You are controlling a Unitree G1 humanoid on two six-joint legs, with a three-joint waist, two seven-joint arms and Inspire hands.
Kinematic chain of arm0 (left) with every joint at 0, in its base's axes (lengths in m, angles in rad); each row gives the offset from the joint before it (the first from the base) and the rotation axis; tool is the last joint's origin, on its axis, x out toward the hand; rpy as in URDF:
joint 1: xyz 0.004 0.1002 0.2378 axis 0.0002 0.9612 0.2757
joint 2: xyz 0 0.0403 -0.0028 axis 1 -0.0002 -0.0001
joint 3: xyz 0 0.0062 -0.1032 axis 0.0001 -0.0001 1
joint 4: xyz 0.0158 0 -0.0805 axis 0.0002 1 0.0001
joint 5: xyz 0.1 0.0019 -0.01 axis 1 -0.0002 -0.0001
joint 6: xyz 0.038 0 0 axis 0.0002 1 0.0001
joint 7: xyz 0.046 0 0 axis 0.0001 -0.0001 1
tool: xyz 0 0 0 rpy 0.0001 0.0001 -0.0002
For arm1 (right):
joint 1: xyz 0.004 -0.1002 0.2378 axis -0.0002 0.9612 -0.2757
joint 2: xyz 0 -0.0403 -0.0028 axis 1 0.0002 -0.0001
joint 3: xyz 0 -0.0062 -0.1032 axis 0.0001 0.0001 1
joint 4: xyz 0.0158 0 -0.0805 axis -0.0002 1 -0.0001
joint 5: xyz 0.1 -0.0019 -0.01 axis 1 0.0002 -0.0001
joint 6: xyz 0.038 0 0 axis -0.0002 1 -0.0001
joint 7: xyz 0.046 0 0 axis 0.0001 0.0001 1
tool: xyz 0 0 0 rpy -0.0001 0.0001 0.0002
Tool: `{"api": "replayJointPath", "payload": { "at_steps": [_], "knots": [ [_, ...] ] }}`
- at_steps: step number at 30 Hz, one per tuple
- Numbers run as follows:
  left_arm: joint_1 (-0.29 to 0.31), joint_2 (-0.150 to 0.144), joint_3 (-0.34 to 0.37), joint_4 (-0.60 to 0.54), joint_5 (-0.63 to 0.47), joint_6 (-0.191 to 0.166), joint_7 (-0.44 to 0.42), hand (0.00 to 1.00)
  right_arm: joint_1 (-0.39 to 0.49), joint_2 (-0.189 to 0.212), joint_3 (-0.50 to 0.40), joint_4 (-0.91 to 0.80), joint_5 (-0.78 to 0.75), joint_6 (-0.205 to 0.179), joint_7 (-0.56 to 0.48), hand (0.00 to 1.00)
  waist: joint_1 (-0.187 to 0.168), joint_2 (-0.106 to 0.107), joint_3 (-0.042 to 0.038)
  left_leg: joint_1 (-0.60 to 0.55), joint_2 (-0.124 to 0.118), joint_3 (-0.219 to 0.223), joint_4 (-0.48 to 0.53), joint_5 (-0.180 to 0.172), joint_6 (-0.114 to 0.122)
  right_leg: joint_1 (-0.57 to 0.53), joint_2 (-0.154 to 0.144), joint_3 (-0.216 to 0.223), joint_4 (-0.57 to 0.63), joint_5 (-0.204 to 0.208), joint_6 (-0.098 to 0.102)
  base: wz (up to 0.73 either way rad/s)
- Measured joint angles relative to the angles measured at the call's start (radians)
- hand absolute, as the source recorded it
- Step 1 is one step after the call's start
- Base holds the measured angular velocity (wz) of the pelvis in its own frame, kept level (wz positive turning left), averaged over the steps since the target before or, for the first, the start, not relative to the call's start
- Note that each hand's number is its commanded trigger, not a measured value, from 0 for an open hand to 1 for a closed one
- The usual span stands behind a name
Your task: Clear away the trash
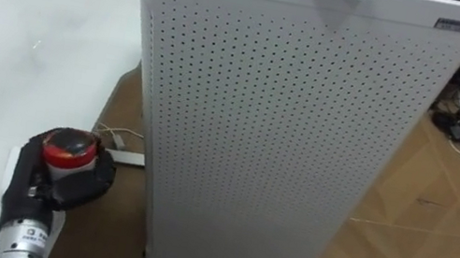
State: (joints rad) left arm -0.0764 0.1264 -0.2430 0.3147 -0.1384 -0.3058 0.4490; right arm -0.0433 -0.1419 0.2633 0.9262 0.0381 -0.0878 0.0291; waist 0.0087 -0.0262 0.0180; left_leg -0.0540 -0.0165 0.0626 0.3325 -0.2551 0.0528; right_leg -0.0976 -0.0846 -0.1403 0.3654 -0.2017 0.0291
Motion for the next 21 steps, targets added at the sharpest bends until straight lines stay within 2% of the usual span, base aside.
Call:
{"api": "replayJointPath", "payload": {
  "at_steps": [3,8,15,21],
  "knots": [
    [-0.001,-0.001,-0.015,-0.002,0.001,0.0,-0.051,1.0,-0.026,0.013,-0.001,-0.003,0.0,-0.001,-0.006,1.0,0.003,-0.002,0.0027,-0.014,0.003,0.031,0.015,-0.005,0.007,-0.049,-0.005,-0.001,0.053,-0.001,-0.001,-0.36],
    [-0.001,-0.002,-0.047,-0.008,-0.001,0.0,-0.127,1.0,-0.044,0.015,-0.001,-0.006,0.003,-0.004,-0.007,1.0,0.003,0.001,0.0062,-0.04,0.008,0.074,0.054,-0.026,0.016,-0.081,-0.01,-0.007,0.077,0.0,-0.009,-0.27],
    [-0.001,-0.002,-0.11,-0.051,-0.004,0.0,-0.248,1.0,-0.061,0.018,-0.002,-0.033,0.015,-0.004,-0.028,1.0,0.0,0.001,0.0059,-0.056,0.005,0.087,0.058,-0.027,0.023,-0.098,-0.018,-0.012,0.067,0.006,-0.005,-0.07],
    [0.008,-0.003,-0.117,-0.053,-0.004,0.001,-0.324,1.0,-0.062,0.016,-0.002,-0.076,0.009,-0.006,-0.025,1.0,-0.001,0.0,0.0051,-0.037,0.005,0.089,0.027,-0.022,0.023,-0.091,-0.019,-0.028,0.055,0.006,-0.004,-0.01]
  ]
}}
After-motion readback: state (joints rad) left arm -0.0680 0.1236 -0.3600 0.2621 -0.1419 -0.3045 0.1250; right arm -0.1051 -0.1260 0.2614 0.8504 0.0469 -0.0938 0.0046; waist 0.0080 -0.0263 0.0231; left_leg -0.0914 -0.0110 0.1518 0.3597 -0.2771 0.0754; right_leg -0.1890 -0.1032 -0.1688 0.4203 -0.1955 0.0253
